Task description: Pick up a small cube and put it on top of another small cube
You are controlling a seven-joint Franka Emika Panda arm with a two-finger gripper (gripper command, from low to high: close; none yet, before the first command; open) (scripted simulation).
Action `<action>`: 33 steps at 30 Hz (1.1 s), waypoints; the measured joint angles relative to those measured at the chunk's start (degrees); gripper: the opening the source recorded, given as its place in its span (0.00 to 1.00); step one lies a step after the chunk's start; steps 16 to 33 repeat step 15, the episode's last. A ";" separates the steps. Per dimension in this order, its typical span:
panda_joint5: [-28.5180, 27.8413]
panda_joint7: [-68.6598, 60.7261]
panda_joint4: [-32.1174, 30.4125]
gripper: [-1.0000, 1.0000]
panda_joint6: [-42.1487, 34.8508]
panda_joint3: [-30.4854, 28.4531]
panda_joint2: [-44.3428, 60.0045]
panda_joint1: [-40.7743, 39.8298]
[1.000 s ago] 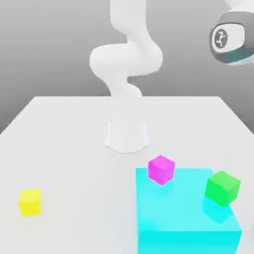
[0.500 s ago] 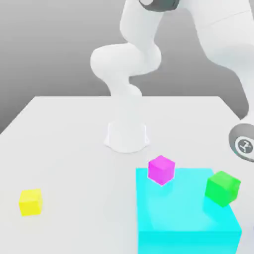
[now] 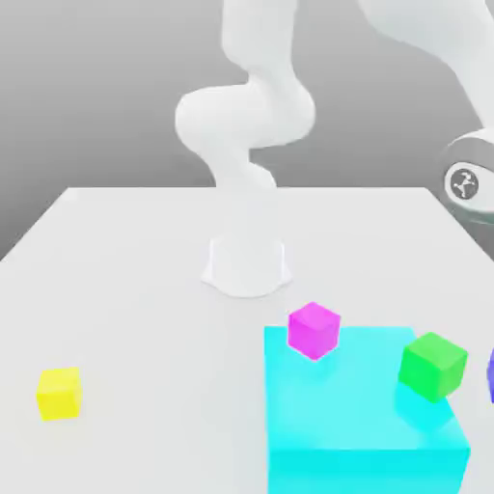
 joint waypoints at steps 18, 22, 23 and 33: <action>3.65 0.45 -11.03 1.00 1.81 -1.90 -9.47 -2.75; 3.65 0.45 -11.03 1.00 1.81 -1.90 -9.47 -2.75; 3.65 0.45 -11.03 1.00 1.81 -1.90 -9.47 -2.75; 3.65 0.45 -11.03 1.00 1.81 -1.90 -9.47 -2.75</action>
